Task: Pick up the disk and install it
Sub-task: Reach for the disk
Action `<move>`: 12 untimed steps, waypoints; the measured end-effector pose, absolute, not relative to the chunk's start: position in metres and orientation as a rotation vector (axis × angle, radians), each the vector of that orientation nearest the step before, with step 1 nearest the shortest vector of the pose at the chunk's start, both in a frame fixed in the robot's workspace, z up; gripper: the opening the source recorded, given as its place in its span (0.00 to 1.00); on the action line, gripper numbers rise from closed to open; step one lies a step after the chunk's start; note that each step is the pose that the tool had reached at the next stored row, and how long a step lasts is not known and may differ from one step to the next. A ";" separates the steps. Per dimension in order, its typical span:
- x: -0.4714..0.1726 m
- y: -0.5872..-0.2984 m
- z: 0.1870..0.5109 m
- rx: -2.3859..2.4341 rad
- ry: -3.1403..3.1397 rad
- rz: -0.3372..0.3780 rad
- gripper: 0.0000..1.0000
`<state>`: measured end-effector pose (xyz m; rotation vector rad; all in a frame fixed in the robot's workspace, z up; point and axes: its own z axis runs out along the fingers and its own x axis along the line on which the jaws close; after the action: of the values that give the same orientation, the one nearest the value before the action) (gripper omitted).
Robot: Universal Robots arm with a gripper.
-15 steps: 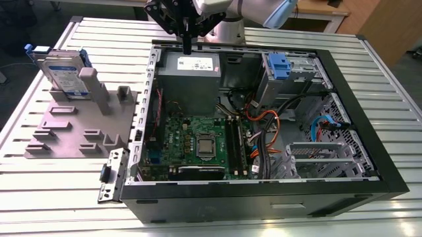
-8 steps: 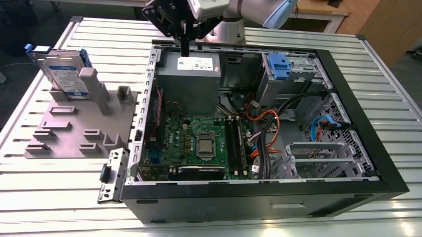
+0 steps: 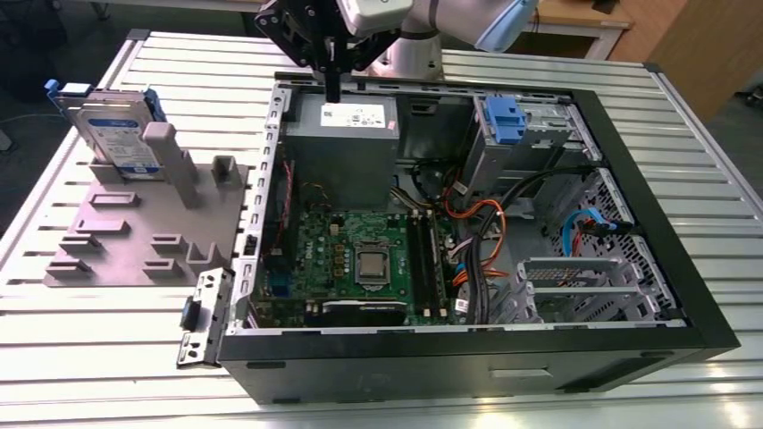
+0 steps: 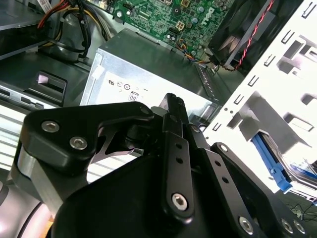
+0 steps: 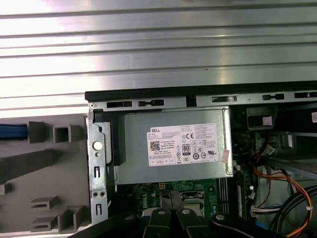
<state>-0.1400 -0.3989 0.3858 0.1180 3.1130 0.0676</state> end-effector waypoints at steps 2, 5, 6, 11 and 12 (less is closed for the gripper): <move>-0.141 -0.399 0.386 0.118 3.113 0.068 0.11; -0.142 -0.399 0.386 0.118 3.113 0.068 0.11; -0.142 -0.399 0.386 0.118 3.113 0.068 0.11; -0.142 -0.399 0.386 0.118 3.113 0.068 0.11; -0.142 -0.399 0.386 0.118 3.113 0.068 0.11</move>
<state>-0.1423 -0.3989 0.3858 0.1180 3.1130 0.0676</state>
